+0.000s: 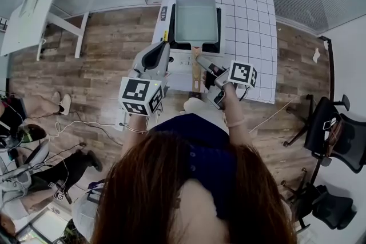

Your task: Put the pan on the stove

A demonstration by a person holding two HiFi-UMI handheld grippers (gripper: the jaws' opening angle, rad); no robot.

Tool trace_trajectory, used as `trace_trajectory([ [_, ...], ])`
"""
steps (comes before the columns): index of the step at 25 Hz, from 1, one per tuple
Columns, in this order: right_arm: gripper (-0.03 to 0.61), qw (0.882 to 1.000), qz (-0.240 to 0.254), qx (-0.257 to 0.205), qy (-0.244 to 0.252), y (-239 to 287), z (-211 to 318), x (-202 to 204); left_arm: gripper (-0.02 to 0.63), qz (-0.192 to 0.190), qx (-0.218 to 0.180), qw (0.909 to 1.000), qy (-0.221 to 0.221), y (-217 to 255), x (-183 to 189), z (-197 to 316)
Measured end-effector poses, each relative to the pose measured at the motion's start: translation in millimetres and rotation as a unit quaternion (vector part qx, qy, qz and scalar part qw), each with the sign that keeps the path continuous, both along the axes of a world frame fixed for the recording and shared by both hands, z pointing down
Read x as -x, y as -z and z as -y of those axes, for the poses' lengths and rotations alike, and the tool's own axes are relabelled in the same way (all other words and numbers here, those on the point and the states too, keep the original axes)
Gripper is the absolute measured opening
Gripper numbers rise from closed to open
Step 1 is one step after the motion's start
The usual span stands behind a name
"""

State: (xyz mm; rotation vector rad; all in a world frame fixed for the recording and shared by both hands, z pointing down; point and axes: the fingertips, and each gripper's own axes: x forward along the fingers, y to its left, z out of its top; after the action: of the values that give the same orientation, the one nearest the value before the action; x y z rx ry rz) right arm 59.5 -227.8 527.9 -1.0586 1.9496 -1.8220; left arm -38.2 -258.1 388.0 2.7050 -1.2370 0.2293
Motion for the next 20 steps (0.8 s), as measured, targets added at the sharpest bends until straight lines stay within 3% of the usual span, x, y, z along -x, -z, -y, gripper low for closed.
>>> trace_trajectory([
  [10, 0.167, 0.996, -0.08, -0.037, -0.023, 18.2, -11.3, -10.3, 0.011, -0.008, -0.004, 1.0, -0.004, 3.1, 7.9, -14.7],
  [20, 0.127, 0.984, -0.156, -0.072, -0.039, 38.0, -26.8, -10.8, 0.009, -0.016, -0.006, 0.9998, -0.005, 7.3, 16.4, -32.1],
])
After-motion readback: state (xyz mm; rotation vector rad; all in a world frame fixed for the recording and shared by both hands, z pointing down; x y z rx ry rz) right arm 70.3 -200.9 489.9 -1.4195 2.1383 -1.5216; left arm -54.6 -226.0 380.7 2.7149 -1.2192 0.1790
